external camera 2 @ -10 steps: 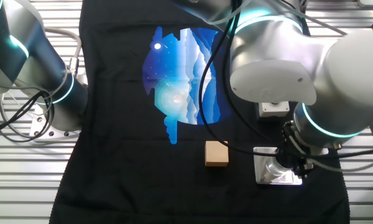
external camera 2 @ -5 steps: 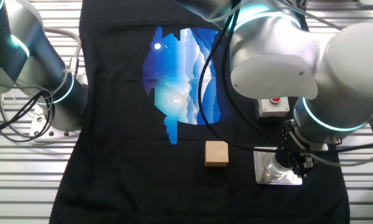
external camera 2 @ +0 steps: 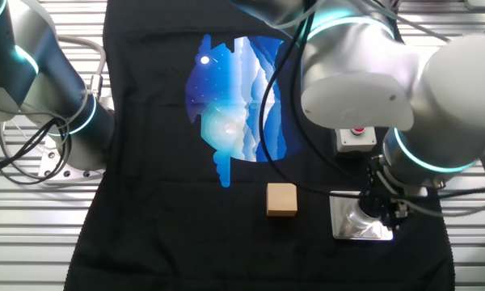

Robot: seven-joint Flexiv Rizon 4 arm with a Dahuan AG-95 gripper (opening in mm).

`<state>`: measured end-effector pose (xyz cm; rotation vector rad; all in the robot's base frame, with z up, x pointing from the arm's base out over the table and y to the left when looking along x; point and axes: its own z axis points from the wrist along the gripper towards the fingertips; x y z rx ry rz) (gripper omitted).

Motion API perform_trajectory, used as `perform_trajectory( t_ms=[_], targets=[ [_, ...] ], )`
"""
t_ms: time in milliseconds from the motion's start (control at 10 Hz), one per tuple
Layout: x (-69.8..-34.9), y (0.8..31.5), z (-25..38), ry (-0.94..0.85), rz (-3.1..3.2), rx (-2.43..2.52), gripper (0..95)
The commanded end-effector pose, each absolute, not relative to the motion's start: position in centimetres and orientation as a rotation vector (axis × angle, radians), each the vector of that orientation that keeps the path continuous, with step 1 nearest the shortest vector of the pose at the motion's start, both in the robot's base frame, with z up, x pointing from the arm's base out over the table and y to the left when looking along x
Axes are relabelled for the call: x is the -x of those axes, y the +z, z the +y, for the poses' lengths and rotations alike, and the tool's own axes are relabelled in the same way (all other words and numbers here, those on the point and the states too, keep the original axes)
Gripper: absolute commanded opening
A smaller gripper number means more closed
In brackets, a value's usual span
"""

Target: Screw the lid onto the jar

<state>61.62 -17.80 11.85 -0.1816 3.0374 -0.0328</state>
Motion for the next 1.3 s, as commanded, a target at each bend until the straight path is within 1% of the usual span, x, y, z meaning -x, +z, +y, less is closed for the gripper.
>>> perform_trajectory(
  t_ms=[100, 200, 300, 500, 600, 1300],
  targets=[
    [-61.80, 11.81, -17.78, 0.012, 3.028, 0.205, 38.0],
    [-61.80, 11.81, -17.78, -0.018, 3.032, 0.219, 38.0],
    [-61.80, 11.81, -17.78, -0.022, 3.036, 0.227, 57.0],
    [-61.80, 11.81, -17.78, -0.029, 3.036, 0.242, 57.0],
    [-61.80, 11.81, -17.78, 0.001, 3.031, 0.242, 76.0],
    [-61.78, 11.72, -17.77, -0.003, 3.030, 0.260, 76.0]
  ],
)
